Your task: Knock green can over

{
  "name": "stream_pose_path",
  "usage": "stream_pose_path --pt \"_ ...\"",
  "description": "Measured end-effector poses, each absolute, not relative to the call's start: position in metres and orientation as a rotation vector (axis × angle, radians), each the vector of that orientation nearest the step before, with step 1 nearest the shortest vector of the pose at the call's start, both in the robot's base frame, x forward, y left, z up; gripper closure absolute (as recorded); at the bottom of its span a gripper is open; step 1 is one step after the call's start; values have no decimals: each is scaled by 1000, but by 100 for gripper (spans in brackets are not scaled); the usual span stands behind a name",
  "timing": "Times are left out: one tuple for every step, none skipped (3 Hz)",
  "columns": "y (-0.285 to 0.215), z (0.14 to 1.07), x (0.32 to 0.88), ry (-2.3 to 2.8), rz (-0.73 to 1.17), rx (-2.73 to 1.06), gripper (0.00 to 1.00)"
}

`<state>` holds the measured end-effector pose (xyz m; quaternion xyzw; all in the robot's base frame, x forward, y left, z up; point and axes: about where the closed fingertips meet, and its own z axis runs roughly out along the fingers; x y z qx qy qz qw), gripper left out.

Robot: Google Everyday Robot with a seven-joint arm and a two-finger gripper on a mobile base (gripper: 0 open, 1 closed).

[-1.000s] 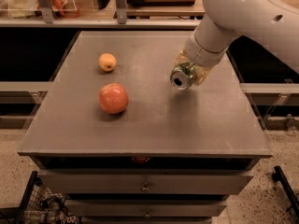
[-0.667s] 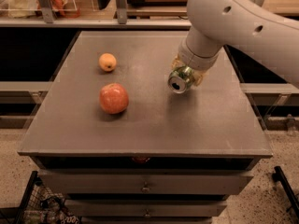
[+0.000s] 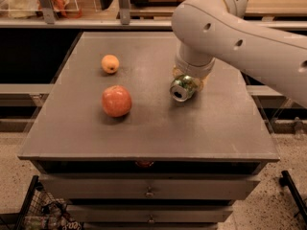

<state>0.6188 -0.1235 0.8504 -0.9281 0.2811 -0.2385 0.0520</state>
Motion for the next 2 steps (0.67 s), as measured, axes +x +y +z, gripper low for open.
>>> stream_pose_path --pt "-119 844 617 842 -732 -2861 37" --pt "-117 841 615 838 -735 -2883 14"
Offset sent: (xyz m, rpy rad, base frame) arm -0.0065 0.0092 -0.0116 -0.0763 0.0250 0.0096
